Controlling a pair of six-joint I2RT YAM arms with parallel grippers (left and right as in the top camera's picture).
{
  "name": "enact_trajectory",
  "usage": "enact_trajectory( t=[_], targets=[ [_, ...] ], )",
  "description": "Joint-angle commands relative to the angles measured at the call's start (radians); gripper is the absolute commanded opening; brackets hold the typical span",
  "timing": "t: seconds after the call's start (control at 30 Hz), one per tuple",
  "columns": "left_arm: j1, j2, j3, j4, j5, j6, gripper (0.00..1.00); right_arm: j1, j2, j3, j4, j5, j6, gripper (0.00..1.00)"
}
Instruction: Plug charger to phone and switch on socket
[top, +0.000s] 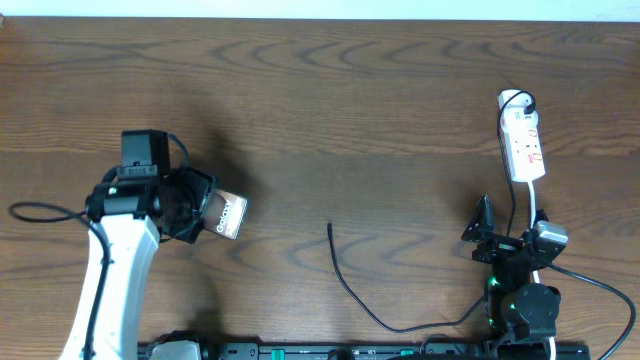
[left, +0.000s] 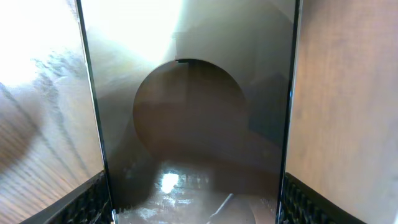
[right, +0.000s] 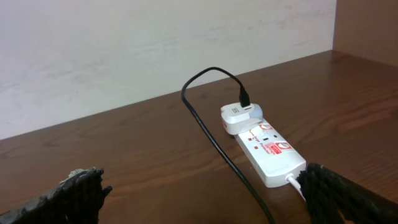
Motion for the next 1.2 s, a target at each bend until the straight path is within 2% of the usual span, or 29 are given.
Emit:
enact_trajectory(
  t=[0.0,0.2,0.5,0.7,0.8,0.9,0.97,1.17],
  targets=[
    [0.002,0.033,0.019,-0.01,-0.003,0.02,0.08,-0.008,-0.003,-0.001,-0.005,0.001,-0.01,0.99],
    [0.002,0.059,0.019,-0.008,0.1,0.019,0.07,-0.008,-0.003,-0.001,-0.005,0.001,-0.01,0.99],
    [0.002,0.059,0.019,-0.008,0.107,0.019,0.07,-0.008,-0.003,-0.001,0.013,-0.014,0.005,0.99],
    [0.002,0.059,0.019,0.016,0.108,-0.003,0.07,-0.008,-0.003,0.015,0.269,-0.257,0.043,0.99],
    [0.002,0.059,0.019,0.023,0.108,-0.018,0.08,-0.008,0.016,0.087,0.206,-0.317,0.093,0.99],
    [0.002,0.059,0.019,0.029,0.108,-0.018,0.08,-0.01,0.119,0.225,0.029,-0.33,0.081,0.99],
    [0.002,0.059,0.019,0.029,0.108,-0.018,0.07,-0.01,0.223,0.315,-0.016,-0.355,0.053,0.99],
    [-0.002,0.059,0.019,0.029,0.108,-0.018,0.08,-0.01,0.705,0.677,-0.145,-0.696,0.011,0.99]
  ],
)
